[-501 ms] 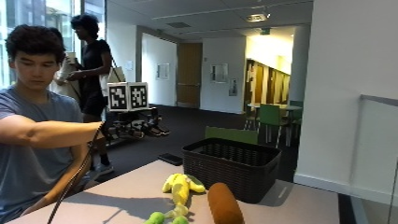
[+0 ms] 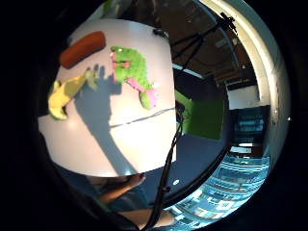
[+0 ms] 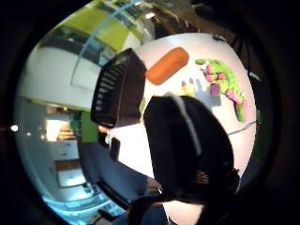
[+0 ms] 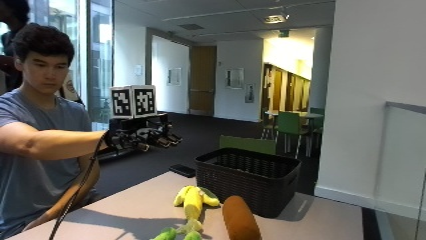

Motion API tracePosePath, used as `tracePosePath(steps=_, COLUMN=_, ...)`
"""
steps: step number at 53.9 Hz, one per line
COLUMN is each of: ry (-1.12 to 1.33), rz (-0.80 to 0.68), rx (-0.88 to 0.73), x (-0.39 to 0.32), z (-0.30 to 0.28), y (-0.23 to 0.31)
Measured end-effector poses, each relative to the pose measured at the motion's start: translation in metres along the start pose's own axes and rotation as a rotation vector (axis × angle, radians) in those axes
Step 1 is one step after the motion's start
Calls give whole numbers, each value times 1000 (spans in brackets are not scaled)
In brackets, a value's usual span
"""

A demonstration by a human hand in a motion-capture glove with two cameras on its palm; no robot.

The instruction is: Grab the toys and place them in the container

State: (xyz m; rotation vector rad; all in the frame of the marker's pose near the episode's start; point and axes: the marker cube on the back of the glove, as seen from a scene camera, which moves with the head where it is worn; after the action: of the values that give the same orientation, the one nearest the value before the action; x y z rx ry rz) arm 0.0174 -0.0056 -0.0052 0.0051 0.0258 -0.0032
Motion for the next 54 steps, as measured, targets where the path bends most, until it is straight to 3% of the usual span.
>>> tracePosePath(steps=10, ry=16, rz=74, rx=33, x=52, z=19, y=-23)
tracePosePath(steps=23, ry=29, rz=160, rx=-104, x=104, z=100, y=-55)
tracePosePath(steps=42, ry=69, rz=171, rx=-190, x=104, z=190, y=-94)
tracePosePath(steps=54, ry=122, rz=168, rx=-117, x=101, z=210, y=-111)
